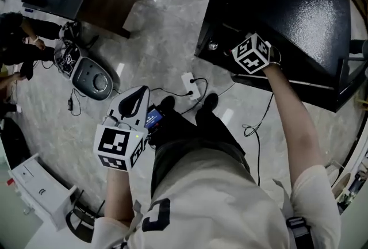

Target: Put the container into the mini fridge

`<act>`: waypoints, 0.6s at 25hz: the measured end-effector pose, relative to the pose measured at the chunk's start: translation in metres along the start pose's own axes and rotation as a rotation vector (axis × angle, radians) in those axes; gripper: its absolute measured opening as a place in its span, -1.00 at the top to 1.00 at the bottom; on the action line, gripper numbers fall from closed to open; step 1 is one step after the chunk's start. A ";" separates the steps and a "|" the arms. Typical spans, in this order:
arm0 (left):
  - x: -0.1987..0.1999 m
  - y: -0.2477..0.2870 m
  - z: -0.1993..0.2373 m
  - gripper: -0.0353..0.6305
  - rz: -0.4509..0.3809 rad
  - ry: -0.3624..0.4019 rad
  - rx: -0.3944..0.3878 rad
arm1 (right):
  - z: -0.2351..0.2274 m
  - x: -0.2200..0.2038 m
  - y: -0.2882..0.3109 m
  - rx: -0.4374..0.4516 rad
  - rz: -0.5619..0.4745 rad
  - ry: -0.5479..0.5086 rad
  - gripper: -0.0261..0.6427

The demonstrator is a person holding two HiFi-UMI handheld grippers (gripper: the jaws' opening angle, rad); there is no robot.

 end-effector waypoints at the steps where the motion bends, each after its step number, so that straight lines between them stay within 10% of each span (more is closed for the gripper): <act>1: 0.006 0.002 -0.003 0.73 -0.002 0.003 0.000 | 0.002 -0.002 -0.005 0.012 -0.013 0.020 0.37; 15: 0.058 -0.012 -0.020 0.73 -0.092 0.036 0.035 | 0.063 -0.002 -0.086 0.133 -0.192 0.438 0.37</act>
Point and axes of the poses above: the fingertips, and each gripper's own axes: y forward along the fingers, z to its left, x out of its top, the point moved 5 cm from there along -y, backward along the fingers, and after that the axes turned 15 degrees about y, right-handed, at the moved point
